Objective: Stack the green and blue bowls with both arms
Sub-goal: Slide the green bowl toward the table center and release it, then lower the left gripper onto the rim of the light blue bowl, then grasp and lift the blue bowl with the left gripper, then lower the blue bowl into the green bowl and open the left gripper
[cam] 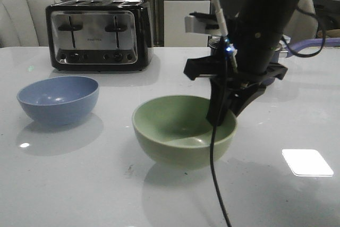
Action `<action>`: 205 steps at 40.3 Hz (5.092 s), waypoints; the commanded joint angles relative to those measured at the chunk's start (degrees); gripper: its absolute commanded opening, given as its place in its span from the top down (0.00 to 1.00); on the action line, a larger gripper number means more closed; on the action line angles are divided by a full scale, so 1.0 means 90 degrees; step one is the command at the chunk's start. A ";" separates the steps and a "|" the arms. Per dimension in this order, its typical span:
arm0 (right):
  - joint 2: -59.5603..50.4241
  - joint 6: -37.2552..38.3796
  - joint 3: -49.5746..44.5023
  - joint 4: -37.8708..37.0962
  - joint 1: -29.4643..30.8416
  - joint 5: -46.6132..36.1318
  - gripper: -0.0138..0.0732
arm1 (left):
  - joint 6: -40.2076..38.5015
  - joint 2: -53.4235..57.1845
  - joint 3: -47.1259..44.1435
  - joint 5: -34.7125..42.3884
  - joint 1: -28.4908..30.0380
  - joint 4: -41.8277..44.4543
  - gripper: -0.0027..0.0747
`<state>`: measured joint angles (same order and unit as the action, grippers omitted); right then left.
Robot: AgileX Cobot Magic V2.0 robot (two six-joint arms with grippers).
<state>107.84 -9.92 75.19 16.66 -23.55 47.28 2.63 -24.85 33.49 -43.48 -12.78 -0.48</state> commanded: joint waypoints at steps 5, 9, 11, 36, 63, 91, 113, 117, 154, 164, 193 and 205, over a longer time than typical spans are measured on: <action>-0.0100 -0.0085 0.0179 0.0212 -0.0150 -0.0306 0.73 | 0.0005 -0.0073 0.0165 0.0536 -0.0044 -0.0006 0.14; -0.0069 -0.0085 0.0179 0.0212 -0.0159 -0.0300 0.55 | 0.0005 -0.0073 0.0165 0.0536 -0.0044 -0.0006 0.14; -0.0069 -0.0085 0.0179 0.0201 -0.0159 -0.0307 0.47 | 0.0005 -0.0073 0.0165 0.0536 -0.0044 -0.0006 0.14; -0.3588 -0.1299 -0.1077 0.0175 -0.0937 -0.0907 0.34 | 0.0005 -0.0073 0.0165 0.0616 -0.0044 -0.0006 0.14; -0.7094 -0.0933 -0.3536 0.0150 -0.0967 -0.0789 0.34 | -0.0049 -0.3078 0.1315 0.0355 -0.0044 0.0054 0.14; -0.7134 -0.0933 -0.3543 0.0150 -0.0967 -0.0754 0.34 | -0.0062 -0.7754 0.4600 0.0224 0.0568 -0.0363 0.14; -0.7134 -0.0933 -0.3543 0.0150 -0.0967 -0.0754 0.34 | -0.0062 -0.9539 0.5639 0.0266 0.0568 -0.0342 0.35; -0.7134 -0.0933 -0.3543 0.0150 -0.0967 -0.0754 0.34 | -0.0062 -0.9550 0.5639 0.0226 0.0568 -0.0322 0.47; -0.7134 -0.0933 -0.3543 0.0150 -0.0967 -0.0754 0.34 | 0.0806 -0.8442 0.6295 -0.1289 0.0100 -0.0802 0.85; -0.7134 -0.0933 -0.3543 0.0150 -0.0967 -0.0754 0.34 | 0.1485 -0.7619 0.6295 -0.1683 -0.0561 -0.1643 0.85; -0.7134 -0.0933 -0.3543 0.0150 -0.0967 -0.0754 0.34 | 0.1488 -0.8730 0.6256 -0.1334 -0.2280 -0.1804 0.85; -0.7134 -0.0933 -0.3543 0.0150 -0.0967 -0.0754 0.34 | 0.1488 -0.9171 0.6256 -0.1157 -0.2318 -0.1345 0.85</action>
<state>44.05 -18.03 41.75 17.58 -32.26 43.77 16.15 -109.81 88.28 -56.13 -33.33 -13.41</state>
